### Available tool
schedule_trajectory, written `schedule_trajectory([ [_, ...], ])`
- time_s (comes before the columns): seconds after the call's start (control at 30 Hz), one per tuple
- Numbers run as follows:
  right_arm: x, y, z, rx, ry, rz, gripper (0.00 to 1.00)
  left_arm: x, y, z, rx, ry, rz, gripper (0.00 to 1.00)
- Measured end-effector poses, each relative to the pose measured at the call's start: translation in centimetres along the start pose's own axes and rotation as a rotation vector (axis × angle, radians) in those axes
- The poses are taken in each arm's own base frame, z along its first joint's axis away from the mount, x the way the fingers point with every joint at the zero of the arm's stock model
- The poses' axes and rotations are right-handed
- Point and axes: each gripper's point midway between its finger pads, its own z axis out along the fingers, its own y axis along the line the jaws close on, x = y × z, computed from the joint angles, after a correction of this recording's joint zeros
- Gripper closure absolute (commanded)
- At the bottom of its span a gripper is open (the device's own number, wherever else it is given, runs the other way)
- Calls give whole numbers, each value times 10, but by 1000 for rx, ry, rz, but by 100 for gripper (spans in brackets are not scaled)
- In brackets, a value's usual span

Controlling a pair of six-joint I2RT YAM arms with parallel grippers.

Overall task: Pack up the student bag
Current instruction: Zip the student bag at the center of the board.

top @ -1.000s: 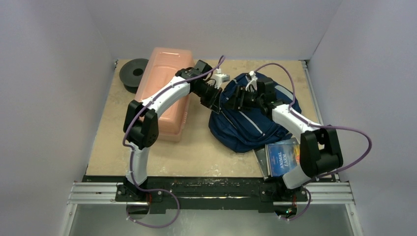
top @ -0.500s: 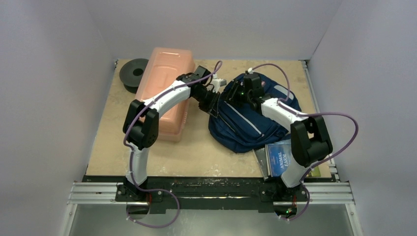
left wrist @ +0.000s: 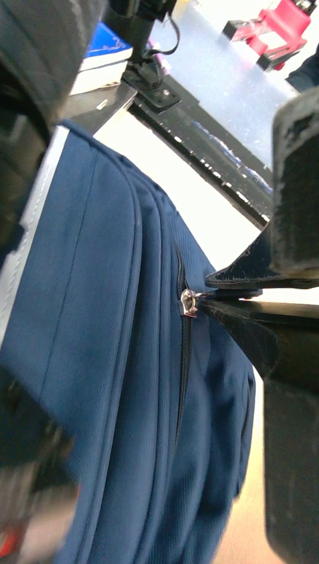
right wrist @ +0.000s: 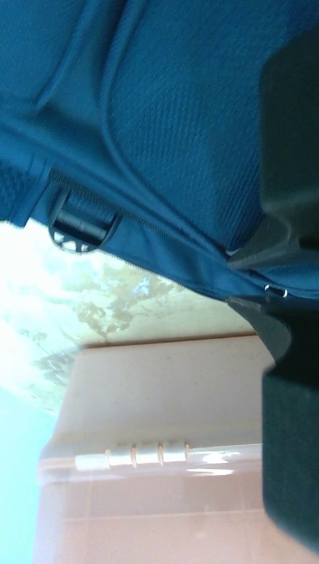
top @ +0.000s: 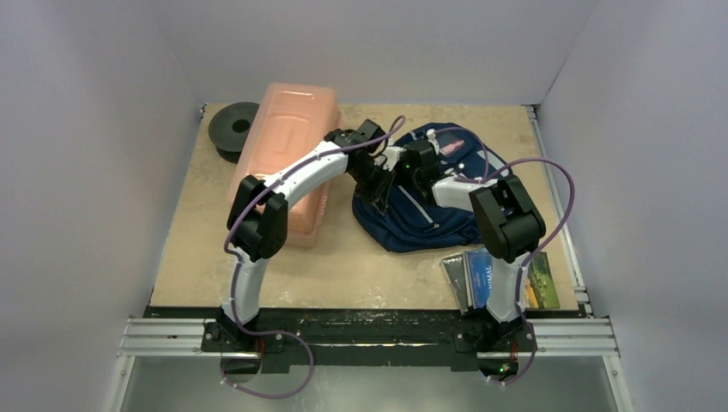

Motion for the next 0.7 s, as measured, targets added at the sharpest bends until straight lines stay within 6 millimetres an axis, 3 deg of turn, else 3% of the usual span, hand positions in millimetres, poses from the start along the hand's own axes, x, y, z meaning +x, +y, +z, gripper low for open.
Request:
schedule_trajectory([
  [0.13,-6,15,-3,-4,44,-116,41,2,-2,-1,32,10,-13,100],
  [0.2,-12,20,-18,14,58,-207,36,2,-5,-2,61,11,-22,100],
  [0.33,-35,-9,-67,146,78,-337,28,-3,-22,0,137,-19,13,100],
  [0.43,-42,-34,-114,220,95,-394,26,6,-29,5,175,-14,-58,91],
  [0.57,-24,-54,-163,236,130,-434,23,10,-21,10,200,-11,-144,86],
  [0.7,-14,-64,-180,259,171,-459,24,7,-21,10,225,-27,-167,78],
])
